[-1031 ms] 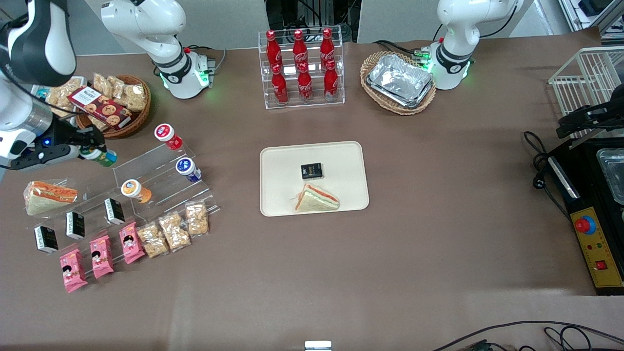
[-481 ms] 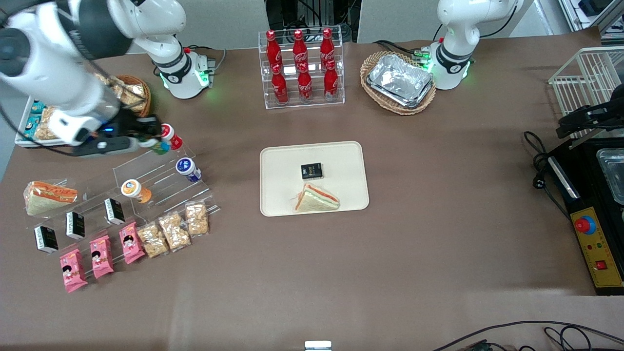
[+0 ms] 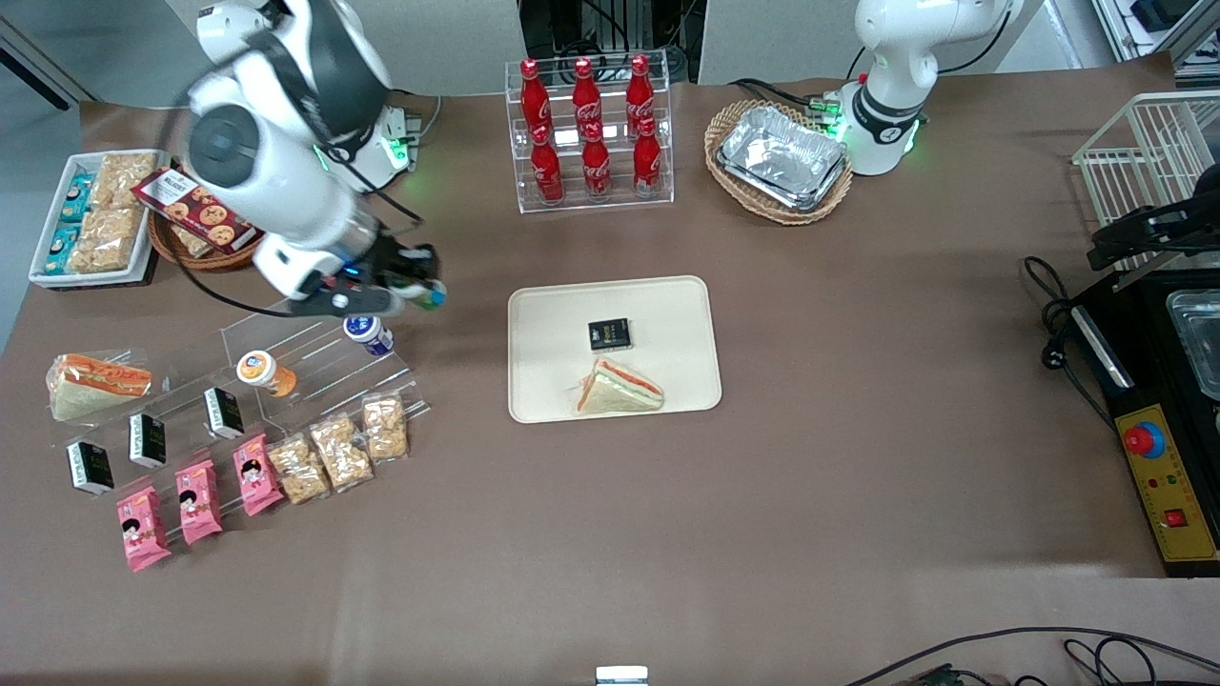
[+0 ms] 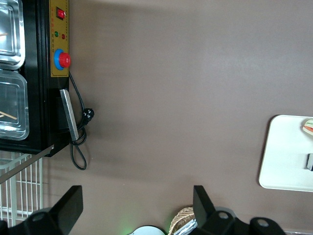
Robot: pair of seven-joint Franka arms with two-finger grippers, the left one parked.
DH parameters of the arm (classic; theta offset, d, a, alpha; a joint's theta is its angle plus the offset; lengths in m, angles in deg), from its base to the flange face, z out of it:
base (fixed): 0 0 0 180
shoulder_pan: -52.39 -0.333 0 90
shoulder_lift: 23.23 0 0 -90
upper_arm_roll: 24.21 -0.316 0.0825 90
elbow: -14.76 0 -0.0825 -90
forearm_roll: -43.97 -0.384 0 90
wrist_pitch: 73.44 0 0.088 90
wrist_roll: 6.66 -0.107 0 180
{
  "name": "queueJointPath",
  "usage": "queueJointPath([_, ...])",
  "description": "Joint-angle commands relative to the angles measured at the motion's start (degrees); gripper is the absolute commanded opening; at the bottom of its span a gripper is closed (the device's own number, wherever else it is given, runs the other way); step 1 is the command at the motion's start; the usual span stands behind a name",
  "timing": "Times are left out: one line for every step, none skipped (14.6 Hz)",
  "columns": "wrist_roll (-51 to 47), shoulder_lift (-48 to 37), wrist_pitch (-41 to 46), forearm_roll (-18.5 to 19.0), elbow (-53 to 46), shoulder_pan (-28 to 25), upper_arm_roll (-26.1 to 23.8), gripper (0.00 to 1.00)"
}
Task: Place green gum on tray
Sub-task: 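Lift the green canister out of the rack with the right gripper, then carry the canister over the white tray and lower it beside the black card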
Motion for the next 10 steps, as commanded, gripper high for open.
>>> queueJointPath([-8.2,8.6,-8.1,0.5,-1.2,-3.8,-1.6,0.17])
queueJointPath([-9.1,10.4,-9.9,1.7,-1.2,-4.6,-1.6,0.17])
queueJointPath([-10.5,12.3,-11.4,2.4,-1.2,-5.5,-1.6,0.17])
queueJointPath([-12.4,13.9,-13.4,2.5,-1.2,-6.8,-1.6,0.17])
queueJointPath([-13.9,15.3,-14.8,3.5,-1.2,-8.0,-1.6,0.17])
queueJointPath([-15.4,16.8,-15.8,5.2,-1.3,-8.4,-1.6,0.17])
queueJointPath([-16.9,18.4,-17.0,6.5,-1.2,-9.0,-1.6,0.17])
queueJointPath([-18.3,20.0,-18.0,7.4,-1.2,-10.0,-1.6,0.17])
queueJointPath([-19.8,21.4,-19.1,8.7,-1.2,-10.6,-1.6,0.17])
queueJointPath([-21.5,22.7,-20.1,10.3,-1.3,-11.1,-1.6,0.17])
